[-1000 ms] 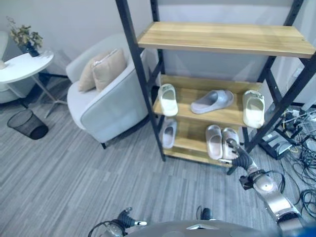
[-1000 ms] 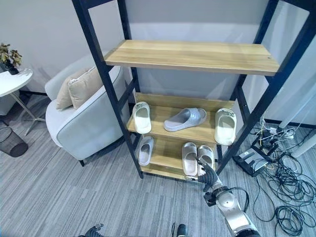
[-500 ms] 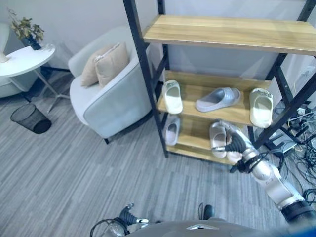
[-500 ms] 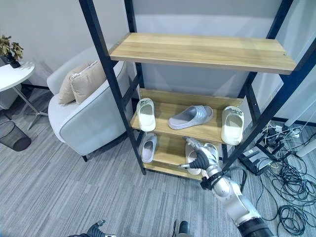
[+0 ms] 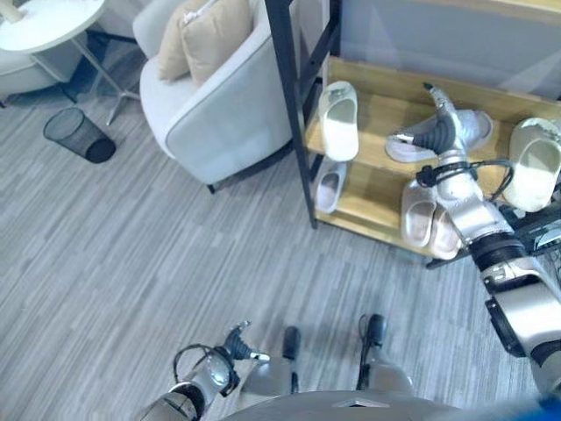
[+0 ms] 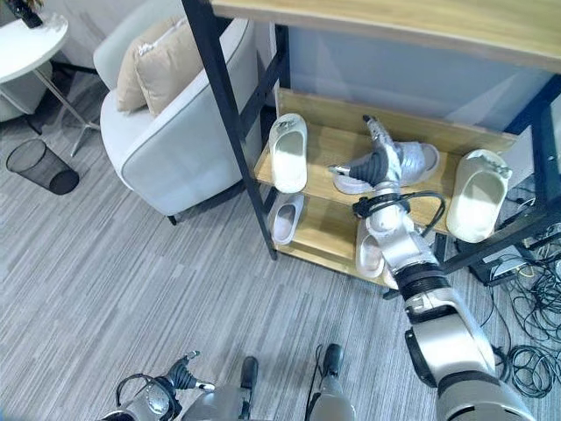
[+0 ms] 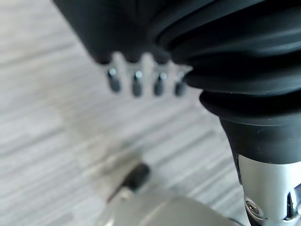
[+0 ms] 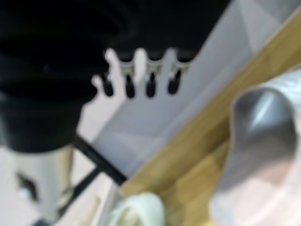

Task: Arrange the slippers neatly on the shoe rack.

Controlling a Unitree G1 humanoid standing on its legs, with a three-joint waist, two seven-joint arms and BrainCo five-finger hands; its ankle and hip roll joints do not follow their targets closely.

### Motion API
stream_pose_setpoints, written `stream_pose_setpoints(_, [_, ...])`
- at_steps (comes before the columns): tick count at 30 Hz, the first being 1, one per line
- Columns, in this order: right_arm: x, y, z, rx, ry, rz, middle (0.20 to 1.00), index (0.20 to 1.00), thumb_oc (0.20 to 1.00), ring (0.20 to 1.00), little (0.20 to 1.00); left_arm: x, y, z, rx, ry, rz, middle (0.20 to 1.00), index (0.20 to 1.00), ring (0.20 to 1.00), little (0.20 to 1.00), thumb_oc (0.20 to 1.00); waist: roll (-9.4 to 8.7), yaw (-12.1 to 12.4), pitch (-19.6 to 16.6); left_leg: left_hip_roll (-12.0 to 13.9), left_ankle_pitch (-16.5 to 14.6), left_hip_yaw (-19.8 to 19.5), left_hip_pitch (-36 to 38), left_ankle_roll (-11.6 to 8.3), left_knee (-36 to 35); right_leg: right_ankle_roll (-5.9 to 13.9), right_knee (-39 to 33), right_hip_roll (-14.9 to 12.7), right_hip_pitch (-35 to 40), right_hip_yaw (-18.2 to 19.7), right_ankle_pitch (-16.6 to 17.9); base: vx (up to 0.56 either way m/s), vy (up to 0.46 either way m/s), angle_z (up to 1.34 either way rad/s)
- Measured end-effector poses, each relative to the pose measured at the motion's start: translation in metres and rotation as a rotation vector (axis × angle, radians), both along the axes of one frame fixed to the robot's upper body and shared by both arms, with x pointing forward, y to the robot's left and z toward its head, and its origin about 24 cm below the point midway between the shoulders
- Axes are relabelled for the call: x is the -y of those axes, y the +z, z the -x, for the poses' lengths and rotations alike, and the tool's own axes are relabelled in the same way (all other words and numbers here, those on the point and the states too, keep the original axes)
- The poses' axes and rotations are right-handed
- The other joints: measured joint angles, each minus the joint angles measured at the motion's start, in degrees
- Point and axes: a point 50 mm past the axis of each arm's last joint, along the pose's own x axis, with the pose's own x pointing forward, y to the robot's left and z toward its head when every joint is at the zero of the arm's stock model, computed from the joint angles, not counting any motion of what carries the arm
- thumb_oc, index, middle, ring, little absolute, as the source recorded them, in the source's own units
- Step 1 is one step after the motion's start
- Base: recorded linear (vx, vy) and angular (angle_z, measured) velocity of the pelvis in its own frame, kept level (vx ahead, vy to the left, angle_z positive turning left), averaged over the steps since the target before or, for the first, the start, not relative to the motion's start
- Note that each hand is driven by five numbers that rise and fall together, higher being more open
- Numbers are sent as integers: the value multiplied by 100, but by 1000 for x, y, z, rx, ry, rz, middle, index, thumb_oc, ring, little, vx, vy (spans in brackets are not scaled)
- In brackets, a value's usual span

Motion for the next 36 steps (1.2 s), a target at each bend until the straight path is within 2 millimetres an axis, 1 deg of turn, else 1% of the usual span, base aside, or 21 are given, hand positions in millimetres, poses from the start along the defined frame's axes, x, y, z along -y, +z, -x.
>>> stream_pose_setpoints(2, [13, 20, -1, 68, -71, -22, 1000, 1000, 1000, 1000, 1000, -2, 6, -12, 48, 16, -11, 1000, 1000, 1000, 1000, 1000, 26, 0, 167, -21, 16, -6, -65, 10, 2, -14, 0, -9, -63, -1, 22, 3, 15, 0])
stream_pose_setpoints(4, [24, 33, 2, 139, -129, -67, 1000, 1000, 1000, 1000, 1000, -1, 10, -20, 87, 35, 2, 1000, 1000, 1000, 1000, 1000, 83, 4, 212, -24, 16, -5, -109, 11, -13, -15, 0, -13, -113, -2, 22, 0, 0, 0])
stream_pose_setpoints(6, [38, 38, 6, 178, -191, -94, 1000, 1000, 1000, 1000, 1000, 4, 13, -25, 126, 28, 15, 1000, 1000, 1000, 1000, 1000, 128, 31, 251, -34, 16, -2, -167, 11, -21, -15, 0, -27, -177, 1, 22, 0, 0, 0])
stream_pose_setpoints(8, [56, 42, 11, 195, -264, -92, 1000, 1000, 1000, 1000, 1000, 5, 14, -26, 136, 28, 14, 1000, 1000, 1000, 1000, 1000, 156, 51, 351, -41, 16, -3, -169, 11, -26, -15, 0, -31, -183, 0, 21, 16, 5, -1])
stream_pose_setpoints(10, [61, 37, 11, 181, -292, -113, 1000, 1000, 1000, 1000, 1000, 4, 11, -21, 117, 28, 7, 1000, 1000, 1000, 1000, 1000, 155, 35, 364, -39, 16, -3, -186, 11, -28, -17, 0, -31, -204, 0, 20, 0, 0, 0])
stream_pose_setpoints(11, [65, 32, 11, 160, -305, -156, 1000, 1000, 1000, 1000, 1000, 4, 10, -20, 111, 30, 5, 1000, 1000, 1000, 1000, 1000, 154, 36, 364, -40, 16, -9, -226, 11, -19, -17, 0, -31, -238, -3, 20, 0, 0, 0])
stream_pose_setpoints(12, [65, 31, 10, 157, -303, -178, 1000, 1000, 1000, 1000, 1000, 3, 10, -20, 110, 30, 4, 1000, 1000, 1000, 1000, 1000, 153, 32, 364, -43, 16, -8, -284, 11, -9, -23, 0, -33, -288, -2, 26, 0, 0, 0])
stream_pose_setpoints(15, [68, 24, 11, 130, -322, -177, 1000, 1000, 1000, 1000, 1000, 4, 9, -18, 102, 34, 3, 1000, 1000, 1000, 1000, 1000, 137, 28, 375, -59, 23, -5, -399, 9, 15, -42, 0, -28, -406, 1, 45, 0, 0, 0])
stream_pose_setpoints(19, [70, 21, 11, 114, -337, -176, 1000, 1000, 1000, 1000, 1000, 5, 13, -26, 125, 32, 6, 1000, 1000, 1000, 1000, 1000, 66, -1, 418, -57, 23, -7, -504, 9, 46, -46, 0, -32, -484, 0, 59, 0, 0, 0])
stream_pose_setpoints(23, [75, 16, 10, 84, -369, -176, 1000, 1000, 1000, 1000, 1000, 8, 17, -34, 152, 28, 16, 1000, 1000, 1000, 1000, 1000, 42, 22, 433, -66, 23, -9, -593, 9, 75, -60, 0, -33, -560, -1, 75, 0, 0, 0])
stream_pose_setpoints(24, [74, 18, 10, 89, -368, -177, 1000, 1000, 1000, 1000, 1000, 9, 18, -36, 161, 26, 19, 1000, 1000, 1000, 1000, 1000, 35, 15, 437, -68, 23, -7, -624, 9, 79, -64, 0, -37, -587, 0, 80, 0, 0, 0])
stream_pose_setpoints(27, [77, 33, 5, 114, -391, -187, 1000, 1000, 1000, 1000, 1000, 8, 19, -38, 167, 33, 21, 1000, 1000, 1000, 1000, 1000, 10, 10, 451, -78, 34, -7, -765, 5, 114, -67, 0, -45, -720, 2, 113, 0, 0, 0])
stream_pose_setpoints(29, [80, 31, 6, 102, -406, -197, 1000, 1000, 1000, 1000, 1000, 7, 19, -37, 169, 63, 34, 1000, 1000, 1000, 1000, 1000, 10, 70, 452, -79, 35, -12, -766, 4, 110, -67, 0, -40, -720, -1, 113, 0, 0, 0])
stream_pose_setpoints(30, [88, 27, 8, 88, -429, -211, 1000, 1000, 1000, 1000, 1000, 0, 22, -40, 195, 153, 58, 1000, 1000, 1000, 1000, 1000, -12, 143, 464, -63, 35, -20, -776, 4, 109, -67, 0, -43, -720, -10, 113, -6, -8, 10])
stream_pose_setpoints(31, [101, 24, 13, 63, -475, -215, 1000, 1000, 1000, 1000, 1000, -6, 24, -42, 226, 220, 67, 1000, 1000, 1000, 1000, 1000, -16, 182, 467, -67, 38, -66, -818, -1, 127, -67, 0, -54, -721, -51, 113, -15, 6, 14])
stream_pose_setpoints(33, [113, 25, 17, 53, -511, -215, 1000, 1000, 1000, 1000, 1000, -12, 24, -39, 222, 235, 47, 1000, 1000, 1000, 1000, 1000, -25, 226, 472, -86, 38, -107, -862, -1, 161, -68, 0, -78, -734, -73, 114, -13, 19, 10])
stream_pose_setpoints(36, [112, 33, 14, 50, -509, -205, 1000, 1000, 1000, 1000, 1000, -20, 19, -31, 185, 247, 17, 1000, 1000, 1000, 1000, 1000, -103, 219, 518, -96, 39, -137, -930, -1, 198, -74, 0, -85, -780, -75, 127, -1, 8, 1])
